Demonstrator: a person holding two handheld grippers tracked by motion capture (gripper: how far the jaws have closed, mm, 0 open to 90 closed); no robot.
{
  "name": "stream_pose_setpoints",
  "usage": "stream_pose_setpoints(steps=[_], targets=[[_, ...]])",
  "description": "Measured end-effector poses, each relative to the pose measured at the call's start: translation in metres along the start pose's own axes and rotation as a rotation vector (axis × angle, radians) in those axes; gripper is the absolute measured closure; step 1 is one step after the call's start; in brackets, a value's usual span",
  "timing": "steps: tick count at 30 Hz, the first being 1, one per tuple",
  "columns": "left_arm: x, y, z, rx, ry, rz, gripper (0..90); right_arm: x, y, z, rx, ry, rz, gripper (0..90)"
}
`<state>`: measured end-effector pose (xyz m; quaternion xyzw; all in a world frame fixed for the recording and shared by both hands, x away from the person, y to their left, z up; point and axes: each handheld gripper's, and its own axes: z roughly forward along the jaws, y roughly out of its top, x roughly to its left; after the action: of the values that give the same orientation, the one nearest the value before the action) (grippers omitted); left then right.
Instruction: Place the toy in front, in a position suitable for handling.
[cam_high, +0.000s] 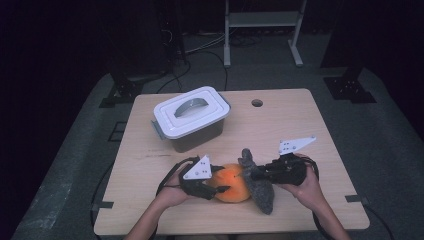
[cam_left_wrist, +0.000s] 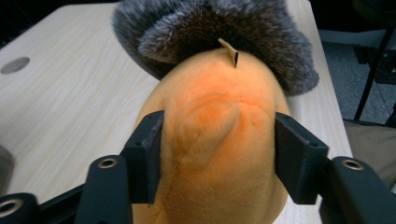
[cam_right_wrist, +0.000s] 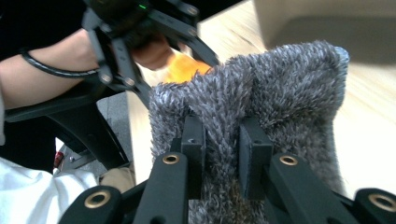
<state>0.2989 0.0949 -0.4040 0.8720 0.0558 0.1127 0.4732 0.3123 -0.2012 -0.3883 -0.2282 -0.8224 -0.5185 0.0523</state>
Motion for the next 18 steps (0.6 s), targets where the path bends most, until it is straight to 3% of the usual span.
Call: stream_pose_setpoints(steps=[3, 5, 10, 12, 14, 16, 18], targets=[[-0.001, 0.004, 0.000, -0.010, -0.007, -0.015, 41.9, 0.008, 0.004, 0.010, 0.033, -0.003, -0.035, 74.5], [-0.001, 0.001, 0.001, -0.003, -0.015, -0.016, 40.0, 0.006, 0.001, 0.016, 0.070, -0.019, -0.042, 74.6], [0.005, -0.004, 0.003, -0.014, -0.043, -0.070, 20.3, -0.007, -0.011, 0.015, 0.096, -0.021, 0.002, 74.8], [0.007, -0.008, 0.002, -0.016, -0.048, -0.086, 18.1, -0.011, -0.015, 0.014, 0.105, -0.022, 0.021, 74.7], [0.011, -0.011, 0.001, -0.015, -0.049, -0.113, 19.1, -0.016, -0.018, 0.013, 0.118, -0.037, 0.040, 74.7], [0.012, -0.013, -0.003, -0.027, -0.043, -0.104, 31.7, -0.019, -0.020, 0.011, 0.127, -0.056, 0.049, 74.5], [0.012, -0.010, -0.006, -0.028, -0.026, -0.109, 38.1, -0.016, -0.016, 0.007, 0.107, -0.061, 0.043, 74.5]])
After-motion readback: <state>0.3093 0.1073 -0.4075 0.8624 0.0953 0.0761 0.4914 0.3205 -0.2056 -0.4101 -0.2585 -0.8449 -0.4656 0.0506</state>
